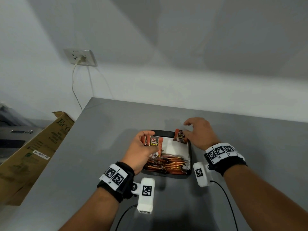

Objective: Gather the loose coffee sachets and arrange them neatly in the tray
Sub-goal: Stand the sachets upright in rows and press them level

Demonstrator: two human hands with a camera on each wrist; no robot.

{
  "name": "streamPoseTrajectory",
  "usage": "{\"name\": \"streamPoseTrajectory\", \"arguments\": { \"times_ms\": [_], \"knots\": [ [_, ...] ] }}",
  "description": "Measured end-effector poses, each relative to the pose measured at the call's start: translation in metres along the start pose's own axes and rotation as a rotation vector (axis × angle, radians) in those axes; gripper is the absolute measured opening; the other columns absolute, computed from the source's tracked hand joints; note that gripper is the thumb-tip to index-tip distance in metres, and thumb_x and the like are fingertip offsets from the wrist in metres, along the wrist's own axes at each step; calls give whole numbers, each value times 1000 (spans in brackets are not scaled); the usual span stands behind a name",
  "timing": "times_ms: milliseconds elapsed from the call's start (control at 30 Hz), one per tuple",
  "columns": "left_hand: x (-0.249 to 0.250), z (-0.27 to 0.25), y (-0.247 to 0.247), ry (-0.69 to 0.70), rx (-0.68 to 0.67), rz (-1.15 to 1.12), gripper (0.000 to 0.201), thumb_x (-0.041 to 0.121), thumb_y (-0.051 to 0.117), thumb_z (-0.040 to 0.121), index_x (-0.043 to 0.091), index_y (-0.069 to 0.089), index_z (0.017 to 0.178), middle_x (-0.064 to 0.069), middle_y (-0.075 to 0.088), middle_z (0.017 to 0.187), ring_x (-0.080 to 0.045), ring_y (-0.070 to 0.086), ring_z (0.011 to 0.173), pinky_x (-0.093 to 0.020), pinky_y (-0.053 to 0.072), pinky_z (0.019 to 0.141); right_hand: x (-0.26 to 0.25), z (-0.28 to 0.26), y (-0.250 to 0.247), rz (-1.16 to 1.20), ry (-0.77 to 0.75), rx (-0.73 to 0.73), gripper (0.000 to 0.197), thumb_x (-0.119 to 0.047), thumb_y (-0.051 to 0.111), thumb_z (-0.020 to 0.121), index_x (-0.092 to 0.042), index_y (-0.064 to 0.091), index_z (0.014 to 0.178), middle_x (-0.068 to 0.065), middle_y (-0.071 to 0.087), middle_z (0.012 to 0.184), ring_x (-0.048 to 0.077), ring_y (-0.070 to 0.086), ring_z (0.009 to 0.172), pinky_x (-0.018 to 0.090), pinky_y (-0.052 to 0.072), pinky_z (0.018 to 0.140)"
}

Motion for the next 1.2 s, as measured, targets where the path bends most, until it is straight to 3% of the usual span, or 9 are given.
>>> {"name": "streamPoseTrajectory", "arguments": {
  "times_ms": [100, 167, 267, 400, 500, 600, 800, 1133, 1200],
  "knots": [
    [6, 4, 13, 55, -52, 62, 55, -21, 73, 71, 14, 60, 111, -10, 69, 94, -22, 67, 82, -40, 57, 78, -33, -13, -11, 206, -78, -51, 24, -22, 75, 86, -24, 72, 110, -16, 66, 100, 6, 62, 90, 8, 44, 76],
    [8, 8, 22, 66, -78, 67, 54, -19, 76, 69, 12, 60, 110, -12, 69, 94, -24, 68, 83, -41, 58, 78, -55, -21, -7, 314, -127, -185, 25, -20, 78, 84, -25, 74, 108, -15, 71, 94, 3, 66, 85, 5, 47, 72],
    [9, 11, 29, 55, -84, 44, 54, -16, 80, 67, 11, 59, 109, -15, 70, 96, -29, 69, 84, -44, 59, 79, -69, -23, -4, 271, -187, -264, 16, -15, 77, 84, -26, 78, 95, -7, 75, 84, 4, 69, 78, 10, 51, 72],
    [9, 17, 8, 11, 107, 61, 42, 6, 79, 81, 15, 56, 115, -12, 65, 107, -20, 67, 80, -29, 57, 63, -61, -7, -5, 174, -159, -179, 18, -7, 70, 88, -24, 76, 86, -9, 75, 78, 1, 69, 69, 11, 53, 65],
    [4, 21, -15, -7, 240, 68, 26, 11, 71, 88, 21, 57, 108, -7, 63, 102, -16, 62, 77, -26, 51, 59, -52, 8, 9, 51, -118, -167, 19, -7, 63, 91, -21, 76, 92, -2, 77, 87, 10, 73, 71, 29, 62, 69],
    [3, 21, -23, 0, 234, 73, 25, 4, 66, 90, 19, 57, 107, -7, 61, 93, -13, 59, 67, -24, 49, 55, -53, 17, 28, -66, -129, -201, 23, -4, 59, 89, -18, 77, 93, 5, 74, 93, 21, 71, 77, 39, 62, 73],
    [2, 19, -28, 0, 209, 79, 25, 1, 64, 90, 16, 56, 109, -4, 64, 84, -4, 60, 52, -23, 49, 52, -53, 24, 46, -227, -124, -236, 25, -2, 59, 88, -17, 77, 95, 8, 69, 94, 24, 65, 77, 30, 51, 65],
    [-1, 18, -26, -34, 197, 38, 32, -12, 52, 87, 16, 58, 103, -5, 66, 83, -4, 63, 51, -29, 48, 54, -52, 29, 49, -280, -129, -215, 25, -2, 57, 92, -13, 77, 101, 10, 70, 96, 25, 65, 78, 33, 55, 68],
    [-1, 18, -26, -38, 190, 51, 35, -13, 53, 85, 15, 59, 103, -5, 66, 83, -10, 64, 58, -31, 50, 57, -52, 29, 50, -279, -123, -210, 24, -2, 58, 93, -12, 77, 101, 10, 70, 97, 24, 64, 79, 32, 54, 68]
  ]
}}
Point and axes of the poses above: each hand's wrist, its own z-axis towards the middle knuckle, its own y-axis out of the palm, x = y × z, the point moved 7 cm from there along z, towards the middle knuckle
